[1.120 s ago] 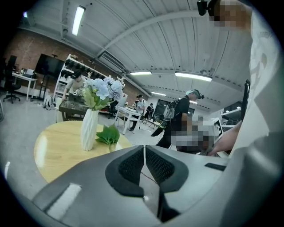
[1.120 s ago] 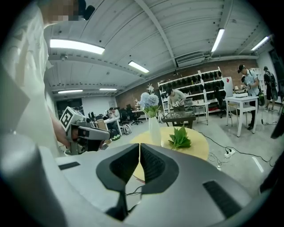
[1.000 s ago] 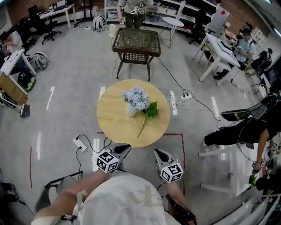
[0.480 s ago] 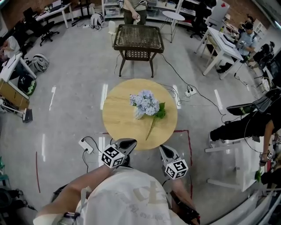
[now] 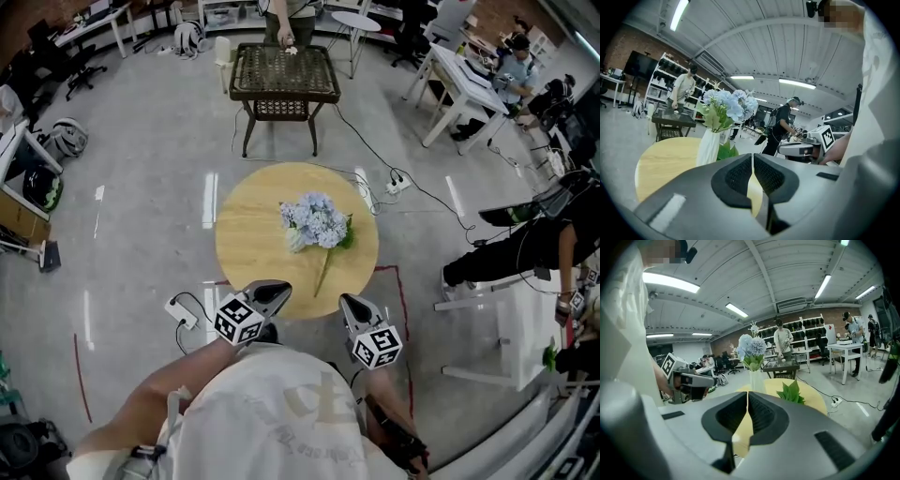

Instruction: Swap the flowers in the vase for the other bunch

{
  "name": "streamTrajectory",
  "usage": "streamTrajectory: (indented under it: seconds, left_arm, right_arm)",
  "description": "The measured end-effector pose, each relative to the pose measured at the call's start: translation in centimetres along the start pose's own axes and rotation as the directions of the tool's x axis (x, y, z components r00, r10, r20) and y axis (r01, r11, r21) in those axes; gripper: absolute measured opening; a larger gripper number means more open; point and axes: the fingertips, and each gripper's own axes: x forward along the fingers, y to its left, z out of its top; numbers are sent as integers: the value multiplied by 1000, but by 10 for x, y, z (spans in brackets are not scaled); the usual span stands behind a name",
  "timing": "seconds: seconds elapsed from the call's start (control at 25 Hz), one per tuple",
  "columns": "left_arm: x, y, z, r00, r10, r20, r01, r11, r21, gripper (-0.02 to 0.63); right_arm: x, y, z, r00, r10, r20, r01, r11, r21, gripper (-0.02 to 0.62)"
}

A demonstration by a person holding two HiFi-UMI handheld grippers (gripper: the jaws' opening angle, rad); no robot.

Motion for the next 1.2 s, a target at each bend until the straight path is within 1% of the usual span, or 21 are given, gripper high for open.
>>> streamTrajectory:
  seconds: [0.2,0.48,0.64,0.84,1.04,1.08,1.16,1.2]
  left_arm:
    - [-10,18,2,1000,-12,-5,12,1000,16,17]
    - [-16,30,3,1000,-21,-1,21,1000,16,17]
    - [-22,40,7,1000,-15,24,15,1000,9,17]
    - [-27,56,16,999,15,50,-16,1000,12,17]
    - [-30,70,31,995,52,84,-56,997,44,20]
    - [-30,71,34,995,55,87,-59,997,55,25]
    - [-31,74,41,994,59,89,-66,995,77,126]
    - [-32,75,44,994,62,91,-70,994,89,146]
  right_arm:
    - [18,9,5,1000,-11,-7,11,1000,-12,9]
    - [26,11,11,999,-39,-12,39,999,-16,9]
    - [32,12,13,999,-40,-22,39,999,-30,9]
    - [42,12,15,999,-29,-29,28,999,-34,9]
    - [54,5,12,999,-3,-32,2,999,-32,9]
    - [57,4,12,999,2,-32,-3,1000,-31,9]
    - [62,2,11,999,8,-31,-9,1000,-26,9]
    - [64,2,11,1000,11,-30,-11,1000,-24,9]
